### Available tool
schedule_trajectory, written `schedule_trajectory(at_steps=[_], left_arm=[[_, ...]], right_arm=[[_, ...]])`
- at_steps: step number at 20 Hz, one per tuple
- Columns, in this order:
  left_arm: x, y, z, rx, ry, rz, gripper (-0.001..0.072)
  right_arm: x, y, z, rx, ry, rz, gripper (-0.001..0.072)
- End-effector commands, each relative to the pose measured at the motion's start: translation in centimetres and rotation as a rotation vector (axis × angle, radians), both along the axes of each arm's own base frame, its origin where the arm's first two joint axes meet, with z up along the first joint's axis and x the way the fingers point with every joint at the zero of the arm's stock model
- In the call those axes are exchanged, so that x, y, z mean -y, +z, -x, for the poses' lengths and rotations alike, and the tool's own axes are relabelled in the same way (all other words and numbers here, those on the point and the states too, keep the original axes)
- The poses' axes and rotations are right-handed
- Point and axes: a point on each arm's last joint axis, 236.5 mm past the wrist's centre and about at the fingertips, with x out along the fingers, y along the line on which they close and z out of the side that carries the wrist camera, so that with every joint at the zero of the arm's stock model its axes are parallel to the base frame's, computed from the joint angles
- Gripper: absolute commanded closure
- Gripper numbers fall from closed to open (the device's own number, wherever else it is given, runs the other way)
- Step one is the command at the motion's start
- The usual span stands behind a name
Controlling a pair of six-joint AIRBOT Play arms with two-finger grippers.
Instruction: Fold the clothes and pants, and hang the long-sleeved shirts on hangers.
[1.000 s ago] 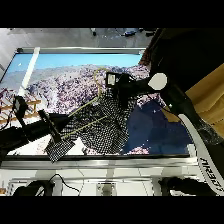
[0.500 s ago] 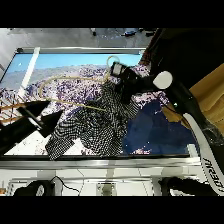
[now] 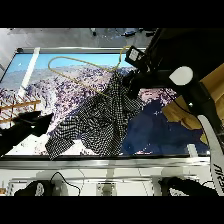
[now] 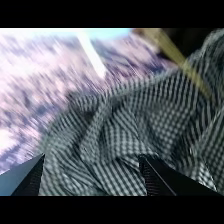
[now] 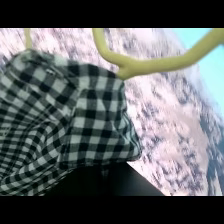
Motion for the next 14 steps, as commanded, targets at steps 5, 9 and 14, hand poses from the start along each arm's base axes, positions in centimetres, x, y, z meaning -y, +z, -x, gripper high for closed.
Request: schedule_trajectory(at_steps=[5, 9, 14], left_arm=[[9.0, -9.5, -0.5, -0.153, -0.443, 0.018, -0.0010], [12.4, -10.7, -2.3, -0.173, -0.502, -0.027, -0.0007], [12.2, -7.9, -7.1, -0.045, -0.387, -0.117, -0.0007]], right_arm=[[-2.2, 6.3, 6.4, -0.016, 0.136, -0.173, 0.0671], [-2.9, 6.1, 8.4, -0.072, 0.203, -0.186, 0.0669], [-3.7, 6.5, 10.6, -0.131, 0.279, -0.221, 0.0669]])
